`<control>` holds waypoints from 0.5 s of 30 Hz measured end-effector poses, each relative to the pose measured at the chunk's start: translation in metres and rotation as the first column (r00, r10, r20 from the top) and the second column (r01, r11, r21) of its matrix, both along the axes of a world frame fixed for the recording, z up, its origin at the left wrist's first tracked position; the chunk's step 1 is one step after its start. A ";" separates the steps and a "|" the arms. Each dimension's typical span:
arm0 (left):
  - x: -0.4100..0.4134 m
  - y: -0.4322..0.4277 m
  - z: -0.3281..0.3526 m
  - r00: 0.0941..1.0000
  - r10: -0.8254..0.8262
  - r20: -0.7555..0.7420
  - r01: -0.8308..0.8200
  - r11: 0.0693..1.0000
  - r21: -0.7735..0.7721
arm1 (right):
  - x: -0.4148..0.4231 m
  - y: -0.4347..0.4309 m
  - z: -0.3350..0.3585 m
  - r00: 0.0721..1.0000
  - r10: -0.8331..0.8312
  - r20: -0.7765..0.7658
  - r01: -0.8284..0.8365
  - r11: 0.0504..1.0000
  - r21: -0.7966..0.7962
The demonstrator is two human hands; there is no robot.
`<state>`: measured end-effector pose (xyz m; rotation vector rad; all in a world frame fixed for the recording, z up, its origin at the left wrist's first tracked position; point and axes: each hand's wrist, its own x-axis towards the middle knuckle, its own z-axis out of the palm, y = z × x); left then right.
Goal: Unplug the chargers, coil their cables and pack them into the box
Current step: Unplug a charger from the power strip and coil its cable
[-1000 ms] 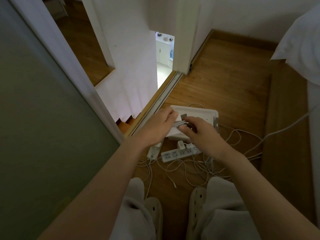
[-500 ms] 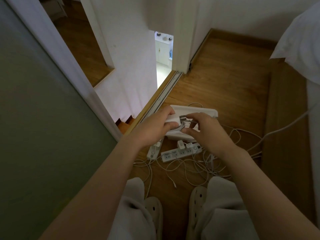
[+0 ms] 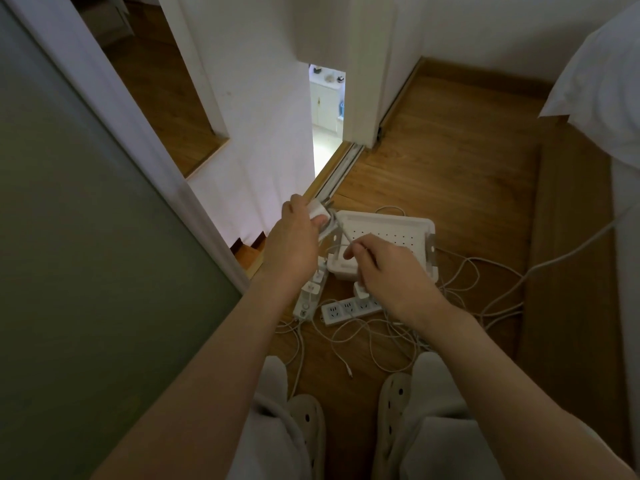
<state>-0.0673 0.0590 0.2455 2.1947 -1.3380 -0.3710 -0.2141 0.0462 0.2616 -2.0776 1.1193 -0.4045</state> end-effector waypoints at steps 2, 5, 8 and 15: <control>-0.003 -0.002 -0.002 0.990 0.059 -0.130 -0.059 0.998 0.003 | 0.003 0.007 -0.004 0.997 0.072 -0.035 -0.073 0.997 -0.014; -0.006 -0.005 -0.003 0.879 0.131 -0.459 -0.134 0.991 0.026 | 0.008 0.016 -0.015 0.985 0.166 -0.037 -0.164 0.986 0.040; -0.012 -0.006 0.003 0.696 0.228 -0.681 -0.208 0.972 0.114 | 0.012 0.017 -0.022 0.976 0.216 0.038 -0.219 0.961 0.170; -0.002 0.000 0.021 -0.247 0.041 -0.968 -0.327 0.937 0.124 | 0.006 0.001 -0.040 0.944 0.298 -0.139 -0.257 0.933 0.253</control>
